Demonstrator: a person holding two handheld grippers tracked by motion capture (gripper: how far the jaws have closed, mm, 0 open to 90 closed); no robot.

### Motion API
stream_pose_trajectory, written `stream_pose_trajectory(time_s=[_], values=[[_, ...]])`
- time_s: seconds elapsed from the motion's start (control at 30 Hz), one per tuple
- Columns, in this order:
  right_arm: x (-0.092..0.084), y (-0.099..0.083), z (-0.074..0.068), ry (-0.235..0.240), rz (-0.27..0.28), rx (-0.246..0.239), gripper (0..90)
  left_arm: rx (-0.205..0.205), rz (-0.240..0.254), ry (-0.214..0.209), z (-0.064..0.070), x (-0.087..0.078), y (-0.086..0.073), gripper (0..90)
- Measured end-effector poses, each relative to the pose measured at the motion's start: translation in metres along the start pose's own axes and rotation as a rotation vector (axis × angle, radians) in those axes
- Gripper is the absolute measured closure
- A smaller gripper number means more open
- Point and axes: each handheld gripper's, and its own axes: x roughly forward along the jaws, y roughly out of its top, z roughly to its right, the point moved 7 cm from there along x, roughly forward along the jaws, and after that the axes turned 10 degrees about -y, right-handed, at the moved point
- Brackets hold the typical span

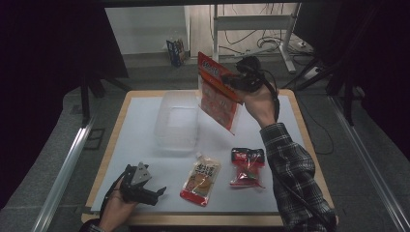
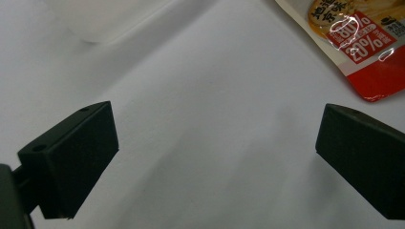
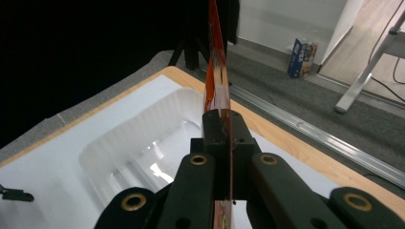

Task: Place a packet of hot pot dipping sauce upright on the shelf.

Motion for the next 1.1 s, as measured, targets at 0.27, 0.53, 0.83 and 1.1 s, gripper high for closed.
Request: stream_pose_trajectory(time_s=[0.27,0.53,0.83,1.1], values=[[0.013,0.017,-0.016,0.011,0.008,-0.015,89.1,-0.014,0.018,-0.001,-0.001,-0.003,0.001,0.6],[0.031,0.032,-0.03,0.017,0.019,0.025,89.1,-0.044,0.056,-0.023,0.0,-0.005,0.004,0.1],[0.05,0.048,-0.043,0.009,0.028,0.056,89.1,-0.049,0.066,-0.034,0.001,-0.005,0.005,0.1],[0.071,0.056,-0.056,0.005,0.024,0.062,89.1,-0.045,0.064,-0.041,0.002,-0.005,0.005,0.1]])
